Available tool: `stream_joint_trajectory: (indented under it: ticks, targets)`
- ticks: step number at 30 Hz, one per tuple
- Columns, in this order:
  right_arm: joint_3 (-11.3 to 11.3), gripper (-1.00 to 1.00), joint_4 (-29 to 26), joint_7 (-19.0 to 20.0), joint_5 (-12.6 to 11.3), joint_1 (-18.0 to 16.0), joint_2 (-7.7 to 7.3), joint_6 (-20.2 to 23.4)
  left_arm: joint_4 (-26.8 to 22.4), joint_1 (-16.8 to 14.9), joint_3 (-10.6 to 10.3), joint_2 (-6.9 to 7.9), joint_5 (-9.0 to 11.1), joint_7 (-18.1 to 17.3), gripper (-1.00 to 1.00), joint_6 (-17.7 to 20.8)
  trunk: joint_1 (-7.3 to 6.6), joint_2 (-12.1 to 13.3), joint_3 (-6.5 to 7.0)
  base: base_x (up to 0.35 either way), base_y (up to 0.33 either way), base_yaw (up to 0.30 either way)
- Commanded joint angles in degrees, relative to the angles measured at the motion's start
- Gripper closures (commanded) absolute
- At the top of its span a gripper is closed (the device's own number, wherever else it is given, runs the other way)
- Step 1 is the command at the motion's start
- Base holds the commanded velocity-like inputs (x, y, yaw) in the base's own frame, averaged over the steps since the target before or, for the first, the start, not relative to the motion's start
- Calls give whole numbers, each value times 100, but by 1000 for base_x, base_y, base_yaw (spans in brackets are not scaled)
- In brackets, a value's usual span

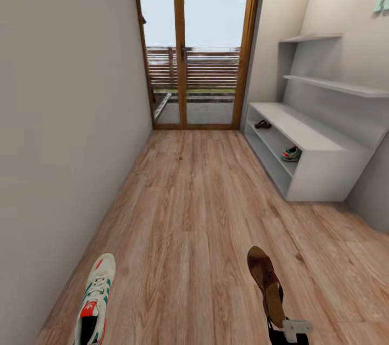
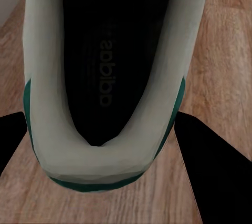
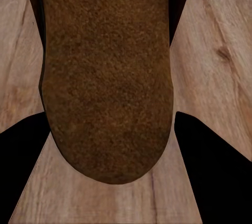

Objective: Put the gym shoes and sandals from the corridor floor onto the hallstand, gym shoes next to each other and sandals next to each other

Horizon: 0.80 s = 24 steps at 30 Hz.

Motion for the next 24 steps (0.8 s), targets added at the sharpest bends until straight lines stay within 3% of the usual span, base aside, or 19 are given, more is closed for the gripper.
stream_joint_trajectory:
  ticks: [1,24]
  targets:
    - [9,100,3,-48,49,-4,-1,-6,2,-7,47,-3,-49,-25,100,-25,2,-2,-5,339,0,0]
    - [15,100,10,-42,53,-4,-5,0,2,-6,58,23,-40,-19,100,-27,2,-2,-5,340,0,0]
